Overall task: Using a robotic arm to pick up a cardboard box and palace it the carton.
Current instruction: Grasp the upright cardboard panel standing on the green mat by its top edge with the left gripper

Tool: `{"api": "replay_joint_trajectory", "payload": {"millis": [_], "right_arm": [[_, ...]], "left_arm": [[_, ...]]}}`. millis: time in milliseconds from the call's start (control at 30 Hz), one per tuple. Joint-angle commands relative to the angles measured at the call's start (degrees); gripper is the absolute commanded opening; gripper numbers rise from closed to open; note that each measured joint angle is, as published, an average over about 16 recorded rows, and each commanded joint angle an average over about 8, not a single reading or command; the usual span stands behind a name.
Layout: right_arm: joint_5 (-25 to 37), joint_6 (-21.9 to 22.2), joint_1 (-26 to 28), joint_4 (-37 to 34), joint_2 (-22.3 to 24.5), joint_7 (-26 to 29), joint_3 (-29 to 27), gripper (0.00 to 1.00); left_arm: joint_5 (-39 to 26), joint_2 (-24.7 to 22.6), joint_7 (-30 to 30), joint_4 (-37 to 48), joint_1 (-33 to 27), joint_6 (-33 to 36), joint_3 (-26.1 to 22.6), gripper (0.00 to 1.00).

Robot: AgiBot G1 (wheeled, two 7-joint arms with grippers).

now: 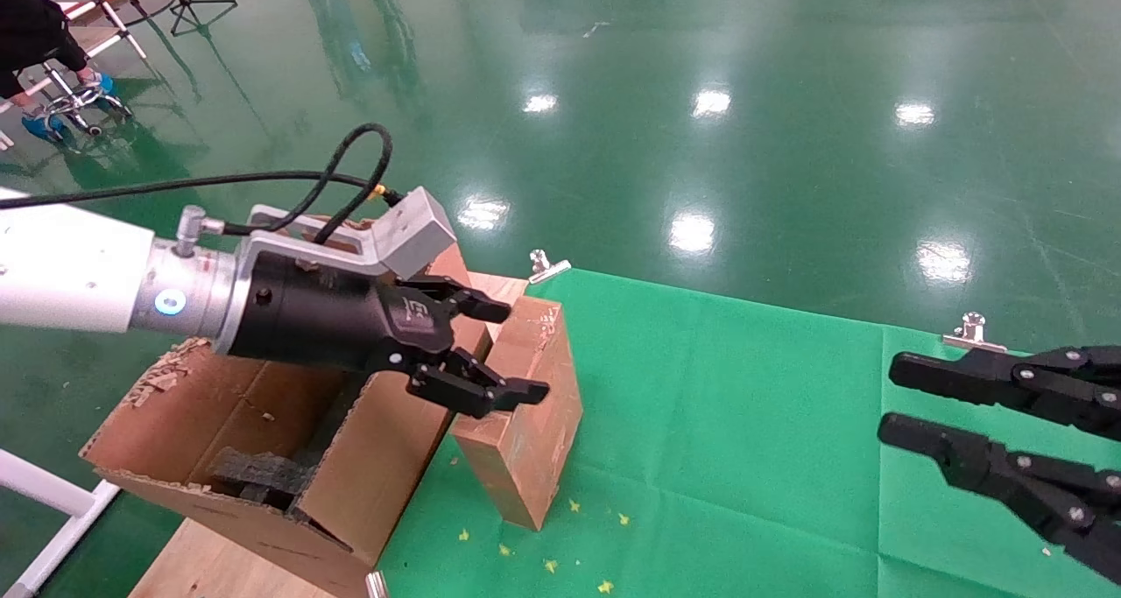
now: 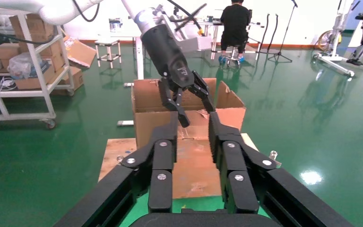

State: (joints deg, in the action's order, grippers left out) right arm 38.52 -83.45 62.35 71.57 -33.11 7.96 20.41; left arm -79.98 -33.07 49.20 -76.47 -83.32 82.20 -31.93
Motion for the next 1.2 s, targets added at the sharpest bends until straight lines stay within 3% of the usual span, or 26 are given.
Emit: {"api": "replay_joint_trajectory", "payload": {"millis": [33, 333, 500, 800, 1133, 1167, 1200], "right_arm": [[0.0, 0.0, 0.0, 0.0, 0.0, 0.0, 0.0, 0.0], [0.0, 0.0, 0.0, 0.0, 0.0, 0.0, 0.0, 0.0], [0.0, 0.0, 0.0, 0.0, 0.0, 0.0, 0.0, 0.0], [0.0, 0.0, 0.0, 0.0, 0.0, 0.0, 0.0, 0.0], [0.0, 0.0, 0.0, 0.0, 0.0, 0.0, 0.0, 0.0], [0.0, 0.0, 0.0, 0.0, 0.0, 0.0, 0.0, 0.04], [0.0, 0.0, 0.0, 0.0, 0.0, 0.0, 0.0, 0.16]], "left_arm": [[-1.1, -0.5, 1.2, 0.5, -0.9, 0.4, -0.5, 1.0], [-16.3, -8.0, 22.9, 0.3, -12.0, 6.6, -8.6, 1.0], [-19.8, -11.1, 32.1, 0.9, -16.1, 8.1, -13.5, 1.0], [-20.3, -13.7, 40.5, 2.2, -19.1, 8.1, -20.1, 1.0], [-20.7, -15.5, 45.0, 3.0, -19.8, 7.5, -25.9, 1.0], [-20.8, -15.6, 45.2, 3.1, -19.8, 7.5, -26.3, 1.0], [-20.9, -15.7, 45.5, 3.2, -19.8, 7.4, -26.6, 1.0]]}}
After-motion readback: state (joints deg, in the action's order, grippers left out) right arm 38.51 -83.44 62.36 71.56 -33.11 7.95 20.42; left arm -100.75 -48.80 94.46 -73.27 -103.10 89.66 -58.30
